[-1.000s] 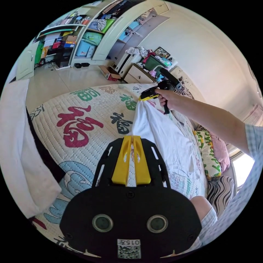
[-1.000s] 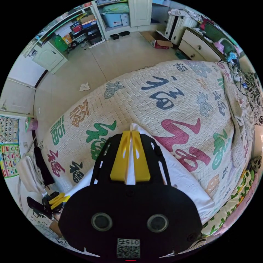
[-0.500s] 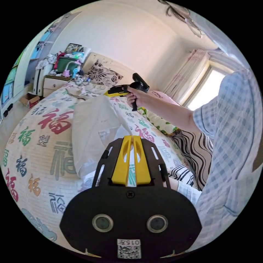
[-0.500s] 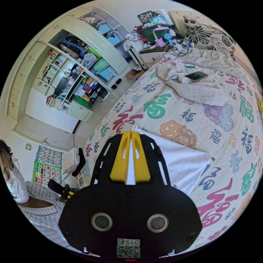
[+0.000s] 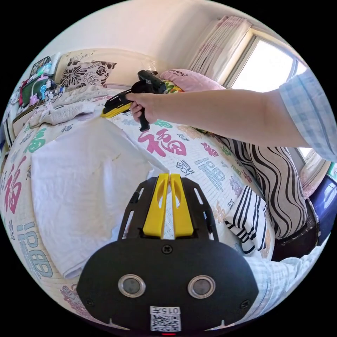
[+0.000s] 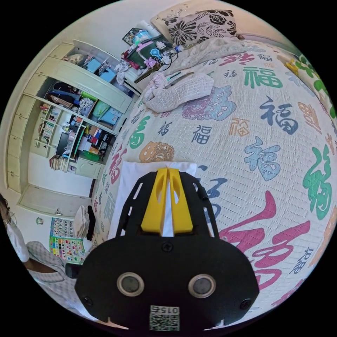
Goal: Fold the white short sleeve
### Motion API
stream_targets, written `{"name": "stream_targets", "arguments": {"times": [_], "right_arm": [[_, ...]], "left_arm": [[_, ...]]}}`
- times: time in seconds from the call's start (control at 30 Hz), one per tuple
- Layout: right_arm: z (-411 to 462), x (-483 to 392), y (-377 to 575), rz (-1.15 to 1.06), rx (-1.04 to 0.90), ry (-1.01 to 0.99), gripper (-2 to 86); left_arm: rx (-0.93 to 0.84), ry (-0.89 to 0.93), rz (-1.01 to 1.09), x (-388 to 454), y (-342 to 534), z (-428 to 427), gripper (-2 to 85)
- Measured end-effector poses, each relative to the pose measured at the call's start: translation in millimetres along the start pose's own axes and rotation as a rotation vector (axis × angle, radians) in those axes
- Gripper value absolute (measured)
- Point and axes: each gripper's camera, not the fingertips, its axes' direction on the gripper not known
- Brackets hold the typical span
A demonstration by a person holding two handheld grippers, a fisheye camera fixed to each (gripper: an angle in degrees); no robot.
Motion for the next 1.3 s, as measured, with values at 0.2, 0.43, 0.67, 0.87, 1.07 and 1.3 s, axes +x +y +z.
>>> {"name": "stream_targets", "arguments": {"times": [0.2, 0.43, 0.67, 0.87, 1.07, 1.3], "right_arm": [[8.4, 49.2, 16.6, 0.086, -0.010, 0.024, 2.5], [-31.1, 48.0, 102.6, -0.044, -0.073, 0.038, 8.8], [7.7, 76.2, 172.3, 0.007, -0.288, -0.069, 9.4], [16.9, 117.5, 172.3, 0.134, -0.269, -0.133, 1.3], [-3.5, 121.5, 198.8, 0.119, -0.290, -0.218, 0.2], [36.0, 140.3, 248.5, 0.147, -0.334, -0.181, 3.5]], "left_arm": [[-0.260, 0.144, 0.008, -29.5, -17.0, 57.3, 7.6], [-0.036, 0.178, -0.177, -104.3, -25.1, -44.8, 10.4], [-0.020, 0.038, -0.677, -243.6, 27.3, -79.6, 14.4], [-0.041, 0.279, -0.746, -286.4, 19.1, -53.5, 3.5], [-0.043, 0.289, -0.606, -280.0, 2.4, -96.2, 0.2], [-0.095, 0.290, -0.652, -298.1, 23.3, -104.9, 1.8]]}}
